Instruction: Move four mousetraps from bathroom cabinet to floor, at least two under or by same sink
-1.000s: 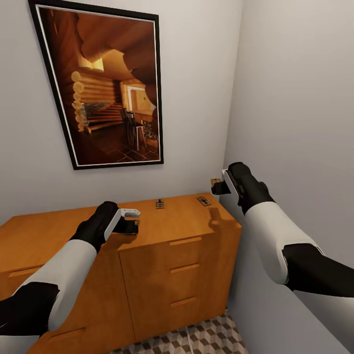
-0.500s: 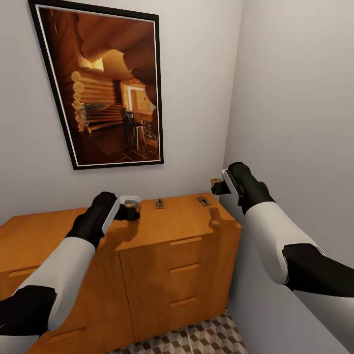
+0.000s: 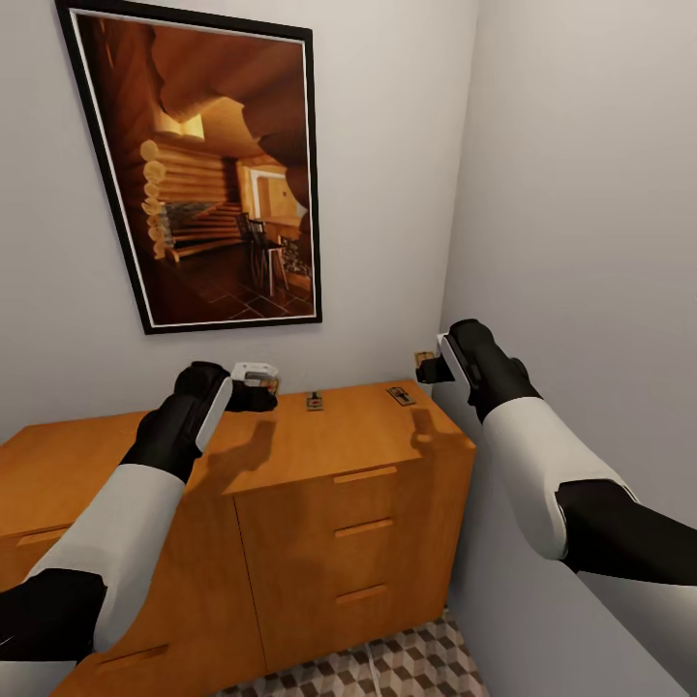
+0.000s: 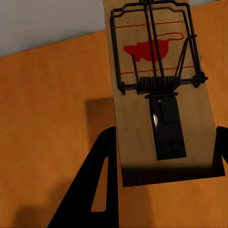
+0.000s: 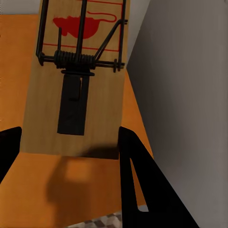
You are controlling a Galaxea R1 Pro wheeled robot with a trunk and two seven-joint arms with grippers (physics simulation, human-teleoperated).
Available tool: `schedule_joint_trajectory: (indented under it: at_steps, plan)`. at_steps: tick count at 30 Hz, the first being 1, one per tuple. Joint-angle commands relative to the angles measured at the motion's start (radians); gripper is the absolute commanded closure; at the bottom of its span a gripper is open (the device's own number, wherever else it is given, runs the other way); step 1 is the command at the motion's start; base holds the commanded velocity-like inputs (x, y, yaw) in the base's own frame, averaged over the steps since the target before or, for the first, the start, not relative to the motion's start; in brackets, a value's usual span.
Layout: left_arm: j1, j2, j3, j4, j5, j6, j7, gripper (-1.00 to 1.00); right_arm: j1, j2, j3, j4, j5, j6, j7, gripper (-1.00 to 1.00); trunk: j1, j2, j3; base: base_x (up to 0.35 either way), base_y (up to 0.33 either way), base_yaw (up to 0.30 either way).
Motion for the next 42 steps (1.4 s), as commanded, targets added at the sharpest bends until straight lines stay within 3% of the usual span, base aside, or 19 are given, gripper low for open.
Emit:
schedule_joint_trajectory:
  at_steps: [1, 10, 18, 28, 36, 42]
  plan:
    - [-0.001, 0.001, -0.003, -0.001, 0.007, 0.004, 0.004, 1.0, -0.001, 0.0, 0.002, -0.001, -0.003, 0.004, -0.006, 1.0, 0.0, -0.001, -0.001, 0.0, 0.0, 0.0]
    - [-0.001, 0.003, 0.0, -0.034, 0.008, 0.004, 0.004, 1.0, -0.001, 0.0, 0.004, -0.002, 0.001, 0.004, -0.005, 1.0, 0.0, -0.001, -0.001, -0.064, 0.0, 0.0]
    - [-0.001, 0.006, 0.001, -0.095, 0.008, 0.004, 0.004, 1.0, -0.001, 0.002, 0.005, -0.003, 0.0, 0.004, -0.002, 1.0, 0.0, -0.001, -0.001, -0.311, 0.0, 0.0]
    - [-0.001, 0.009, 0.001, -0.095, 0.004, 0.004, 0.004, 1.0, -0.001, 0.002, 0.005, -0.01, -0.003, 0.004, -0.001, 1.0, 0.0, -0.001, -0.001, -0.344, 0.0, 0.0]
    - [-0.001, 0.029, 0.002, -0.09, -0.002, 0.004, 0.004, 1.0, 0.004, 0.05, 0.006, -0.005, -0.003, 0.004, -0.003, 1.0, 0.0, -0.001, -0.001, -0.346, 0.0, 0.0]
    - [-0.001, 0.038, 0.003, -0.092, -0.008, 0.004, 0.004, 1.0, 0.01, 0.061, 0.006, -0.003, -0.005, 0.004, -0.003, 1.0, 0.0, -0.001, -0.001, -0.346, 0.0, 0.0]
